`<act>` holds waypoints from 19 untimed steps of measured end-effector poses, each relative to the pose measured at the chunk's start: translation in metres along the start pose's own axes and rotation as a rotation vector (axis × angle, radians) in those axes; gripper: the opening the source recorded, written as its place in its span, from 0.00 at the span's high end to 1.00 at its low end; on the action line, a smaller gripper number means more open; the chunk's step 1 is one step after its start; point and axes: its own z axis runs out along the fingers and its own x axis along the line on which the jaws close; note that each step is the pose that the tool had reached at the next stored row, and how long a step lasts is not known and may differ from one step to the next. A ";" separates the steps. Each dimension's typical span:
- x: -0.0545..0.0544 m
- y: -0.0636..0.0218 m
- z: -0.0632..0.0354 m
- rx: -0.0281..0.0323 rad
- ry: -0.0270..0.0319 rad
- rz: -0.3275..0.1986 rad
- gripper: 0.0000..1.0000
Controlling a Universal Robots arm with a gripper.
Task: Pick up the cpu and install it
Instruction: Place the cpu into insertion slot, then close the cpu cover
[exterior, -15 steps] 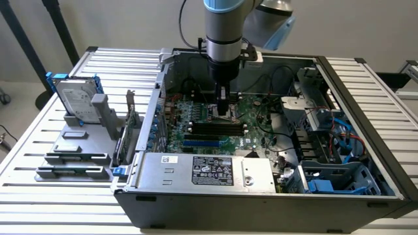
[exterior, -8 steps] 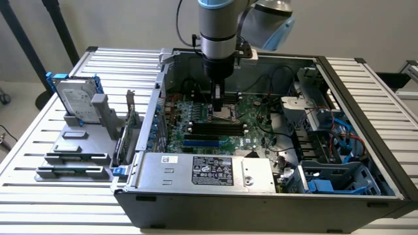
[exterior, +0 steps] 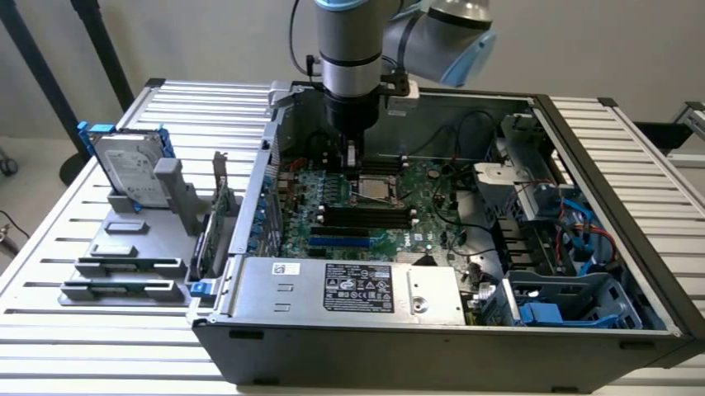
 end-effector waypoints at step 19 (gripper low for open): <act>0.000 0.0054 -0.0017 0.0031 0.0000 0.000 0.89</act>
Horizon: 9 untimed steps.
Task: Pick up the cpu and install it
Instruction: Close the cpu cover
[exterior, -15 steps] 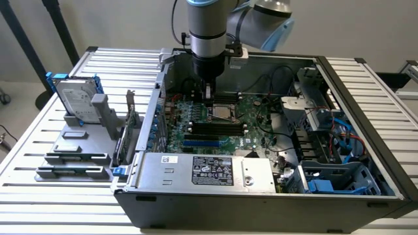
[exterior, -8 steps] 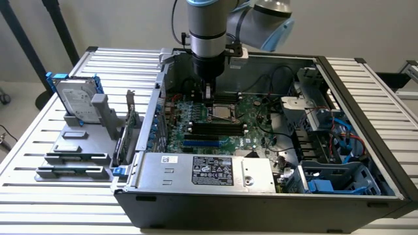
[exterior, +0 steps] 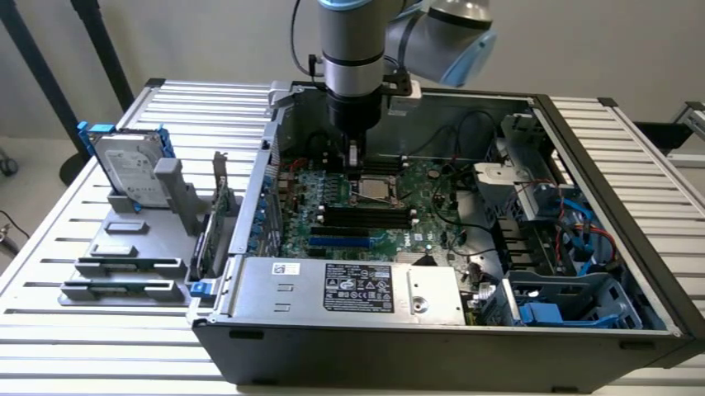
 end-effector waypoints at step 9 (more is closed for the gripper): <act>0.000 0.0386 -0.0300 0.0243 0.0010 0.002 0.89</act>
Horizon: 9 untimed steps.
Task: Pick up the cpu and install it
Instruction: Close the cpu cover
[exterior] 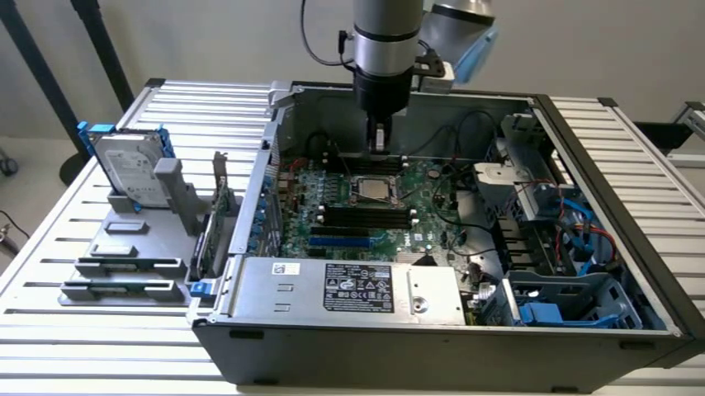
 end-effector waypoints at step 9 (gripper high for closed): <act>0.001 0.0412 -0.0072 0.0074 0.0029 -0.002 0.89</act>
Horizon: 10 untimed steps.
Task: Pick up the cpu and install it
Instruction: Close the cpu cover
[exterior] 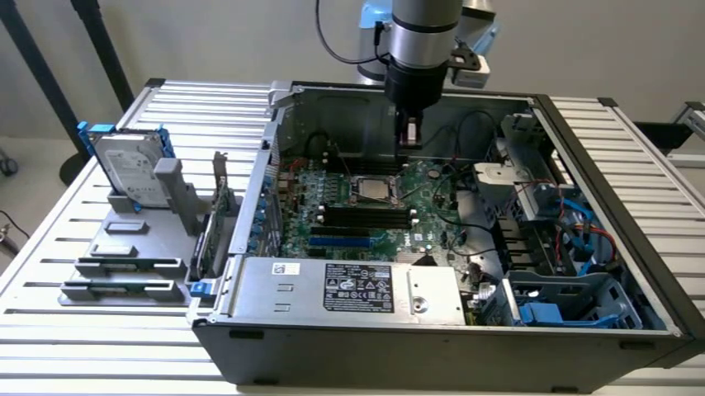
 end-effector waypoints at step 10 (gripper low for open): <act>0.001 0.0445 -0.0001 0.0029 0.0056 -0.005 0.89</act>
